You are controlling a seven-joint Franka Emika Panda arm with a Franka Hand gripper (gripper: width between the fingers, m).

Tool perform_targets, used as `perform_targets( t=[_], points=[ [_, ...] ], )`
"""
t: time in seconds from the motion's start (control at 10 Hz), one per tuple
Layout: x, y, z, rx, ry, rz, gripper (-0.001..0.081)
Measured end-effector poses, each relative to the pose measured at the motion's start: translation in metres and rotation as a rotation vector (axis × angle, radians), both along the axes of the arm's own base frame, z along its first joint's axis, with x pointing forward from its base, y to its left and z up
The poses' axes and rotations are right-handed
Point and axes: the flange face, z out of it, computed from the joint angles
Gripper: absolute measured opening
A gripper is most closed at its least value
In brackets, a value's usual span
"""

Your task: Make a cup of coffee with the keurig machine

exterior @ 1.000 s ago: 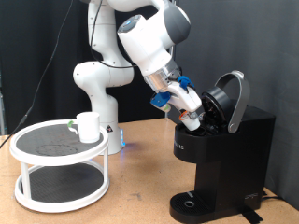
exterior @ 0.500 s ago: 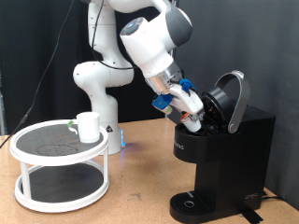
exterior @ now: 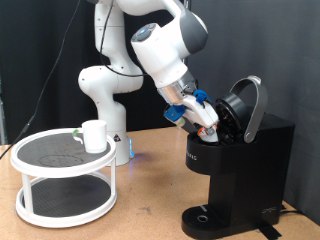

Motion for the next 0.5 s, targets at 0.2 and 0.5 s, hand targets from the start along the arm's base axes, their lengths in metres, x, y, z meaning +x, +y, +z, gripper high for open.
perform_targets(
  t=[0.2,0.5],
  points=[
    [-0.0011,-0.0003,-0.0026,0.000,0.003,-0.005,0.0642],
    [-0.0045,0.0003,0.0048,0.062,-0.008,0.008,0.0732]
  ],
)
